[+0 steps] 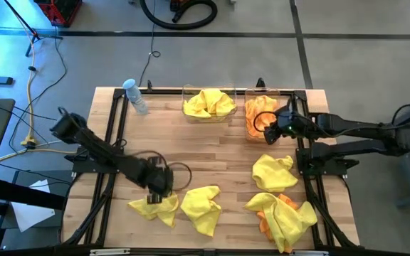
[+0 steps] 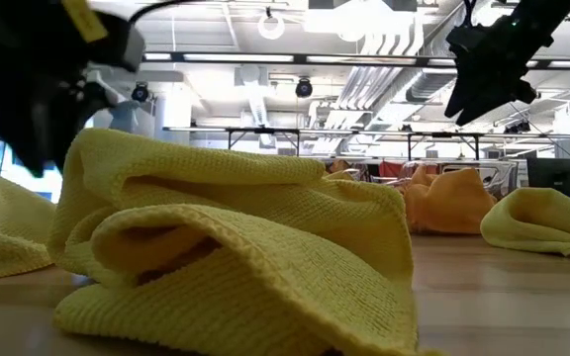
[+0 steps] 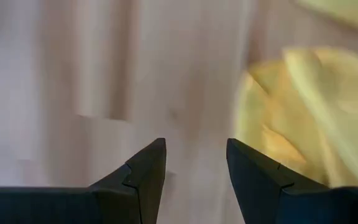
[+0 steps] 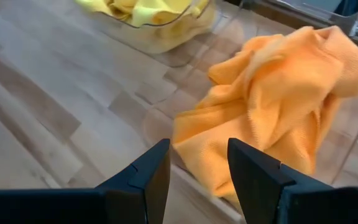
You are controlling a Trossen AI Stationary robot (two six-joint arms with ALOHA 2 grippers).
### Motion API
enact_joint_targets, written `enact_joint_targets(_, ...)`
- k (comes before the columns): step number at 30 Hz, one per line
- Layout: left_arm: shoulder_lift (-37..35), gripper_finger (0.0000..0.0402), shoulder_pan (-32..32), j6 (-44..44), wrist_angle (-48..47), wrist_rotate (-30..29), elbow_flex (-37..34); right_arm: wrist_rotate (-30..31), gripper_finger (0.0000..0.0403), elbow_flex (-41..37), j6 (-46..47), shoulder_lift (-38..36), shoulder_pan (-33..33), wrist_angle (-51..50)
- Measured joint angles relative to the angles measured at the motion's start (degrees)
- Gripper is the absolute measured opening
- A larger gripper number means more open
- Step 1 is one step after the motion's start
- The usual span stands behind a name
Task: Sort microfiber towel by color & place in baskets
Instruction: Put the yellow microfiber towel into the left transparent bin
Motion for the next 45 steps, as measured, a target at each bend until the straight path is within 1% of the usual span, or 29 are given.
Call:
enact_joint_targets(6,8.49,0.0156,-2.31,0.0,0.33,10.66,2.66,4.1,0.0156,0.0,1.4,0.01,4.9,0.02)
enact_joint_targets(8,10.4,0.0156,-2.75,0.0,1.54,12.61,3.16,5.48,0.0156,0.0,2.2,0.02,5.89,0.02)
enact_joint_targets(13,14.23,0.015,-3.44,0.64,5.92,14.78,3.31,8.24,0.0156,0.0,2.89,0.02,7.87,0.04)
enact_joint_targets(15,15.15,0.013,-3.42,1.01,6.1,15.15,3.42,9.43,0.0156,0.0,3.24,0.07,8.54,0.04)
enact_joint_targets(16,15.44,0.0112,-3.42,1.01,6.06,15.25,3.43,10.01,0.0156,0.0,3.52,0.07,8.84,0.04)
enact_joint_targets(17,15.55,0.0091,-3.39,1.06,5.77,15.45,3.46,10.71,0.0156,0.0,3.78,0.07,9.13,0.04)
enact_joint_targets(19,15.04,0.0036,-2.61,1.67,4.03,15.99,3.44,11.03,0.0156,0.0,3.83,0.09,9.58,-0.05)
enact_joint_targets(20,14.45,0.0019,-2.12,2.09,3.23,15.82,3.39,10.86,0.0156,0.0,3.55,0.09,9.78,-0.23)
enact_joint_targets(21,13.67,0.0012,-1.49,2.08,1.45,15.08,3.19,10.33,0.0156,0.0,2.94,0.11,10.0,-0.57)
enact_joint_targets(23,11.7,0.0013,-0.08,2.43,-2.11,11.68,2.75,9.28,0.0156,0.0,1.49,0.15,10.9,-1.13)
enact_joint_targets(25,8.67,0.0007,1.6,4.07,-2.67,8.35,3.13,9.87,0.0156,0.0,0.87,0.15,12.96,-1.06)
enact_joint_targets(28,3.41,0.0003,5.19,5.96,-5.69,4.23,2.96,14.1,0.0156,0.0,1.51,0.13,17.37,-1.03)
enact_joint_targets(30,-0.73,0.0002,8.08,7.67,-5.78,1.68,3.53,17.27,0.0156,-0.24,2.91,0.24,20.79,-0.53)
enact_joint_targets(33,-6.51,0.0001,12.35,11.12,-6.93,-2.74,5.55,19.75,0.0156,-3.49,4.32,0.36,25.76,4.92)
enact_joint_targets(38,-12.68,0.0001,19.84,20.13,-6.54,-6.71,11.64,19.76,0.0156,-12.08,4.11,0.52,31.85,18.53)
enact_joint_targets(40,-13.13,0.0001,23.04,25.11,-6.18,-8.18,14.99,20.02,0.0156,-14.64,3.08,0.48,33.58,23.01)
enact_joint_targets(43,-12.81,0.0001,27.88,32.79,-4.03,-9.67,21.15,22.96,0.0156,-18.21,1.51,0.48,35.5,29.72)
enact_joint_targets(45,-11.83,0.0001,31.02,38.25,0.09,-9.99,25.03,23.97,0.0156,-20.04,-0.66,0.48,36.04,33.89)
